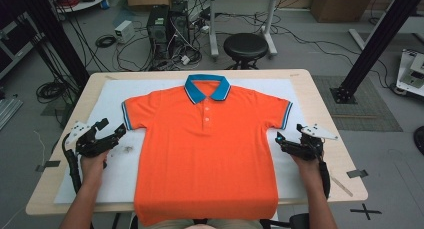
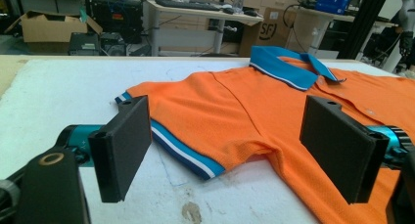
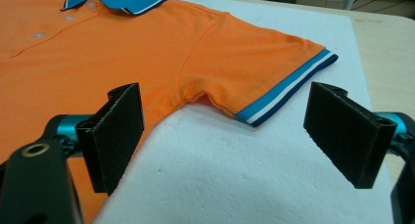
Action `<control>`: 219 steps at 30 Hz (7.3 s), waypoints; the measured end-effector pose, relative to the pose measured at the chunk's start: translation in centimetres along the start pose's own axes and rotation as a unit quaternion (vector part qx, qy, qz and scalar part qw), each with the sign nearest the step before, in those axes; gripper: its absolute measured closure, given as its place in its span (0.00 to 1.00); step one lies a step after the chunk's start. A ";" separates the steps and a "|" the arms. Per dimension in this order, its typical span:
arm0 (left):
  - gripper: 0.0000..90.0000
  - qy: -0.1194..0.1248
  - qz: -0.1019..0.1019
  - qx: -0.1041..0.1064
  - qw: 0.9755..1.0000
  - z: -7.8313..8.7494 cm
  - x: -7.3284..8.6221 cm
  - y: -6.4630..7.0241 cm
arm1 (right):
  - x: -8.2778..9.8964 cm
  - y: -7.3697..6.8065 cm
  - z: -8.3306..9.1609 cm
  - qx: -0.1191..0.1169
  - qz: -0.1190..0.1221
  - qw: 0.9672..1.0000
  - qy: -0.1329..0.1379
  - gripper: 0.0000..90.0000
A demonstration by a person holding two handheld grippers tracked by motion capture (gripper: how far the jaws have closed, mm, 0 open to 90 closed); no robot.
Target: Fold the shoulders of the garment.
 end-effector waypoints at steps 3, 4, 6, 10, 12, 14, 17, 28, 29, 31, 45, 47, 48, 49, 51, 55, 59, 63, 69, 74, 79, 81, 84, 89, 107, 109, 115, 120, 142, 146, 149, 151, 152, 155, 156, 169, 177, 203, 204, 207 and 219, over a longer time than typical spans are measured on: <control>0.22 -0.001 0.000 0.000 1.000 0.0 0.0 0.0 | 0.0 0.0 0.0 0.000 -0.001 1.000 0.000 0.17; 0.22 -0.001 0.000 0.000 1.000 0.0 0.0 0.0 | 0.0 0.0 0.0 0.000 -0.002 1.000 0.000 0.17; 0.22 -0.002 -0.002 -0.001 1.000 0.0 0.0 0.0 | 0.0 0.1 0.0 -0.001 -0.005 1.000 0.000 0.17; 0.22 -0.003 -0.003 -0.004 1.000 0.0 0.0 0.0 | 0.0 0.3 0.1 -0.005 -0.019 1.000 0.005 0.17; 0.22 -0.003 -0.003 -0.005 1.000 0.0 0.0 0.0 | 0.0 0.5 0.1 -0.008 -0.022 1.000 0.006 0.17; 0.22 -0.004 -0.004 -0.008 1.000 -0.1 0.0 0.1 | 0.0 0.5 0.2 -0.010 -0.023 1.000 0.008 0.17; 0.22 -0.003 -0.002 -0.007 1.000 0.0 0.0 0.0 | 0.0 0.3 0.1 -0.006 -0.014 1.000 0.003 0.17; 0.22 0.000 -0.004 0.015 1.000 0.1 0.0 0.0 | -0.3 0.1 -0.5 -0.006 -0.018 0.999 -0.032 0.18; 0.22 -0.001 -0.005 0.015 1.000 0.1 0.0 0.0 | -0.5 0.2 -0.4 -0.011 -0.026 0.999 -0.024 0.18; 0.22 -0.002 -0.009 0.012 1.000 0.0 0.0 0.0 | -0.9 0.2 -0.3 -0.013 -0.037 0.999 -0.007 0.18; 0.22 -0.012 -0.008 0.012 1.000 -0.2 0.0 0.1 | -5.1 1.8 -2.1 0.007 -0.077 0.997 -0.031 0.18; 0.22 -0.013 -0.008 0.014 1.000 -0.2 0.0 0.1 | -5.3 2.5 -2.7 0.022 -0.092 0.995 -0.040 0.18; 0.22 -0.013 -0.008 0.014 1.000 -0.2 0.0 0.1 | -5.3 2.9 -3.1 0.030 -0.100 0.993 -0.046 0.18; 0.22 -0.014 -0.009 0.014 1.000 -0.2 0.0 0.1 | -5.3 3.2 -3.4 0.038 -0.107 0.992 -0.054 0.18; 0.22 -0.015 -0.009 0.014 1.000 -0.2 -0.1 0.0 | -5.1 3.7 -4.1 0.053 -0.113 0.990 -0.070 0.21; 0.22 -0.016 -0.010 0.015 1.000 -0.2 -0.1 0.1 | -4.7 4.3 -5.5 0.069 -0.116 0.986 -0.097 0.24; 0.22 -0.017 -0.013 0.017 1.000 -0.3 -0.1 0.1 | -4.1 4.9 -6.6 0.089 -0.128 0.981 -0.117 0.29; 0.22 -0.021 -0.013 0.018 1.000 -0.3 -0.1 0.1 | -3.9 5.0 -7.3 0.109 -0.133 0.977 -0.129 0.34; 0.22 -0.022 -0.013 0.018 1.000 -0.4 -0.1 0.1 | -3.8 4.9 -8.0 0.117 -0.151 0.972 -0.136 0.52; 0.22 -0.022 -0.010 0.017 1.000 -0.4 -0.1 0.1 | -4.1 4.8 -8.1 0.104 -0.155 0.972 -0.139 0.70; 0.22 -0.022 -0.010 0.017 1.000 -0.4 -0.1 0.1 | -4.5 4.5 -8.2 0.094 -0.148 0.973 -0.148 0.90; 0.22 -0.022 -0.008 0.017 1.000 -0.4 -0.1 0.1 | -4.8 4.2 -8.2 0.094 -0.135 0.975 -0.147 0.93; 0.22 -0.022 -0.008 0.017 1.000 -0.4 -0.1 0.0 | -5.4 3.6 -8.0 0.089 -0.116 0.980 -0.136 0.94; 0.22 -0.022 -0.008 0.017 1.000 -0.4 -0.1 0.0 | -7.1 2.2 -8.1 0.074 -0.085 0.985 -0.127 0.94; 0.22 -0.022 -0.010 0.018 1.000 -0.4 -0.1 0.0 | -9.3 -4.0 -13.0 -0.013 -0.016 0.988 -0.150 0.89; 0.22 -0.022 -0.010 0.019 1.000 -0.4 -0.1 0.1 | -9.2 -4.1 -13.2 -0.020 -0.021 0.989 -0.144 0.70; 0.22 -0.023 -0.010 0.018 1.000 -0.4 -0.1 0.1 | -9.4 -4.0 -13.1 0.006 -0.035 0.991 -0.133 0.54; 0.22 -0.023 -0.010 0.017 1.000 -0.4 -0.1 0.1 | -8.6 -4.2 -14.4 0.005 -0.050 0.984 -0.168 0.52; 0.22 -0.023 -0.009 0.017 1.000 -0.4 -0.1 0.1 | -8.9 -5.3 -15.0 -0.103 -0.050 0.988 -0.102 0.78; 0.22 -0.024 -0.010 0.017 1.000 -0.4 -0.1 0.1 | -8.7 -5.7 -15.4 -0.070 -0.028 0.988 -0.132 0.62; 0.22 -0.023 -0.010 0.016 1.000 -0.4 -0.1 0.1 | -8.1 -6.0 -16.2 -0.046 -0.008 0.984 -0.172 0.64; 0.22 -0.024 -0.011 0.016 1.000 -0.4 -0.1 0.1 | -7.8 -6.2 -16.5 -0.046 -0.004 0.982 -0.184 0.76; 0.22 -0.023 -0.011 0.016 1.000 -0.4 -0.1 0.1 | -7.8 -6.3 -16.6 -0.038 0.001 0.981 -0.192 0.82; 0.22 -0.024 -0.011 0.016 1.000 -0.4 -0.1 0.1 | -7.7 -6.4 -16.8 -0.034 0.014 0.979 -0.199 0.99; 0.22 -0.024 -0.011 0.016 1.000 -0.4 -0.1 0.1 | -7.8 -6.4 -16.8 -0.032 0.017 0.979 -0.200 0.99; 0.22 -0.024 -0.010 0.016 1.000 -0.4 -0.1 0.1 | -8.8 -5.8 -15.4 -0.079 -0.037 0.988 -0.128 0.64; 0.22 -0.024 -0.017 0.012 1.000 -0.4 -0.1 0.2 | -7.9 -3.8 -11.2 -0.034 -0.031 0.996 -0.079 0.55; 0.22 -0.122 -0.018 0.007 0.992 -7.7 -5.3 -0.7 | -3.4 -0.5 -2.4 -0.036 -0.036 0.997 -0.052 0.23; 0.22 -0.122 -0.018 0.007 0.992 -7.7 -5.3 -0.7 | -3.4 -0.5 -2.4 -0.035 -0.036 0.997 -0.053 0.23; 0.22 -0.158 -0.021 -0.024 0.987 -9.0 -4.3 -0.9 | -3.0 -0.5 -2.0 -0.033 -0.037 0.997 -0.060 0.23; 0.28 -0.223 -0.051 -0.108 0.968 -10.8 -1.9 -0.5 | -2.0 -1.8 -0.5 -0.041 -0.035 0.997 -0.057 0.23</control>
Point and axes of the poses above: each handheld gripper's, and its own axes: z roughly backward along the jaws, x roughly out of its underside, y roughly to its right, the point moved 1 cm from there along -z, roughly forward along the jaws, and after that the axes turned 13 degrees about -x, right-handed, at the moved point
